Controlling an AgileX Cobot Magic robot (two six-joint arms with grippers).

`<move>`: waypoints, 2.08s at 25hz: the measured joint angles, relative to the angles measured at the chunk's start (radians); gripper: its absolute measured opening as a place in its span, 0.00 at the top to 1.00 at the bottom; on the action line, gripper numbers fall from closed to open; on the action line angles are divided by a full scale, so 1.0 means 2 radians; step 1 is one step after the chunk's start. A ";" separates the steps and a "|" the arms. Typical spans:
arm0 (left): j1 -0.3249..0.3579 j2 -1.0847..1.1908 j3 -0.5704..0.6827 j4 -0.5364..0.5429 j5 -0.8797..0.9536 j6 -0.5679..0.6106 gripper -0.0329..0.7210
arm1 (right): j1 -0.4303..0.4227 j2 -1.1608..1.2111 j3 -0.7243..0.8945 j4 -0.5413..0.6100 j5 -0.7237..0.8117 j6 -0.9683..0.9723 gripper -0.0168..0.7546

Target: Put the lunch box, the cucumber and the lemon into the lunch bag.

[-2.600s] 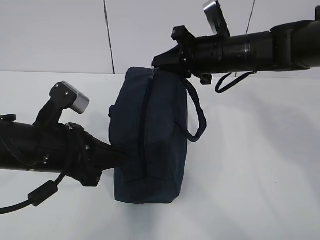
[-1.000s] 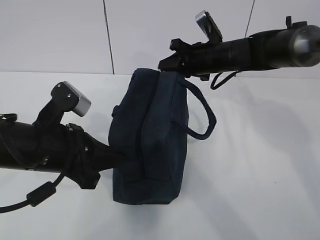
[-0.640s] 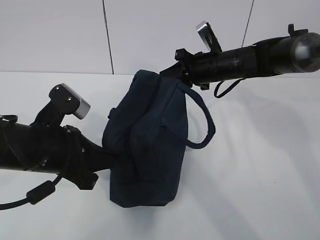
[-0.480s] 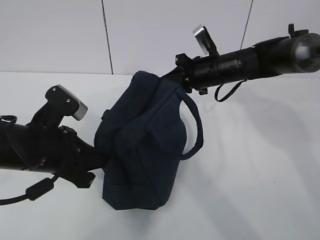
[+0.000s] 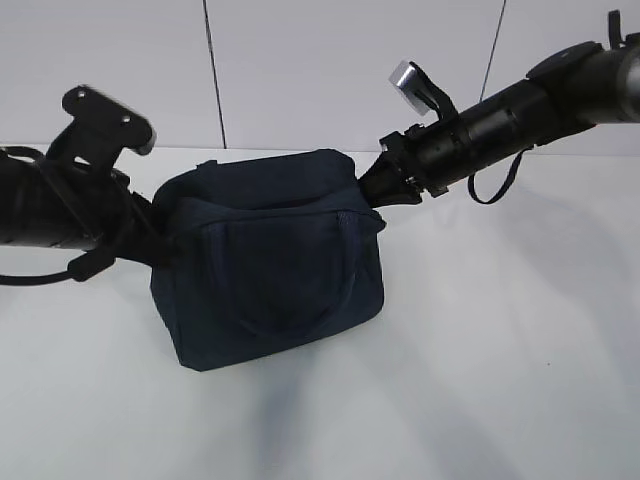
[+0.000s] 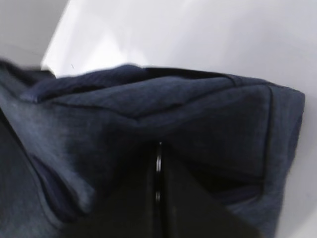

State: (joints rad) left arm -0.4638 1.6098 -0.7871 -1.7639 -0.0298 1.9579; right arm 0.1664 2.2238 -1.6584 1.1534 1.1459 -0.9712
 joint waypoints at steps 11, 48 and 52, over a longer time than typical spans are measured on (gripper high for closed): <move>-0.001 0.001 -0.034 -0.006 -0.050 0.000 0.94 | -0.002 -0.036 0.000 -0.090 0.021 0.029 0.95; -0.001 0.032 -0.041 -0.005 -0.076 0.000 0.94 | -0.002 -0.038 -0.040 -0.232 -0.028 0.080 0.95; -0.001 0.031 -0.041 -0.007 -0.070 0.000 0.94 | -0.002 -0.024 -0.040 -0.231 -0.041 0.080 0.95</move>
State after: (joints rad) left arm -0.4660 1.6710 -0.8698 -1.7770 -0.1692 1.9586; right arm 0.1619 2.1764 -1.7376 0.6921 1.0632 -0.8121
